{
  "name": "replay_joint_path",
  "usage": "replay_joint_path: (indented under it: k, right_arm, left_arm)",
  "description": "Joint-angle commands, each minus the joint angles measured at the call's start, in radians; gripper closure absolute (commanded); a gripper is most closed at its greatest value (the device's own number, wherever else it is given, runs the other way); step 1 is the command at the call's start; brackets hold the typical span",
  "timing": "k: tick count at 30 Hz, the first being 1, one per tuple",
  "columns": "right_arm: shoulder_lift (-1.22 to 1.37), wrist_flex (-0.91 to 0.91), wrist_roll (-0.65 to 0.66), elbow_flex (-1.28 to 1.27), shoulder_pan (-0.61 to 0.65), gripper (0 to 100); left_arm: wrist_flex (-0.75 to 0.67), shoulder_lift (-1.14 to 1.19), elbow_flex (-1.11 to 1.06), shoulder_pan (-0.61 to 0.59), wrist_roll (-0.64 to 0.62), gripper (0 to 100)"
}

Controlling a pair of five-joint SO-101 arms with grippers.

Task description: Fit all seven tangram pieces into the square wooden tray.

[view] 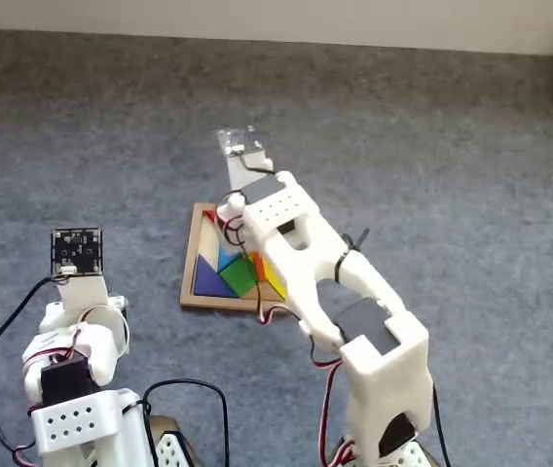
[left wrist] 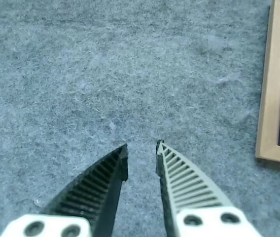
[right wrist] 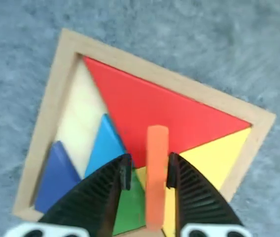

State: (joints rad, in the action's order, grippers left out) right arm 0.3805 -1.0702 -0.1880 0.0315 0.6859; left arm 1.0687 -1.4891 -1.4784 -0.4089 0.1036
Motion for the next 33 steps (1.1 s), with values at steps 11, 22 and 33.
replay_joint_path:
  k: [11,22,33]
  right_arm:
    - [-0.019,-0.157,0.012,0.151,0.065,86.5]
    - [-0.104,-0.269,0.124,0.14,0.045,93.0]
    - [-0.128,-0.065,0.259,-0.162,-0.016,99.2]
  left_arm:
    - [-0.014,-0.012,0.005,-0.01,0.011,88]
    - [-0.014,-0.012,0.005,-0.01,0.011,88]
    - [-0.014,-0.012,0.005,-0.008,0.011,88]
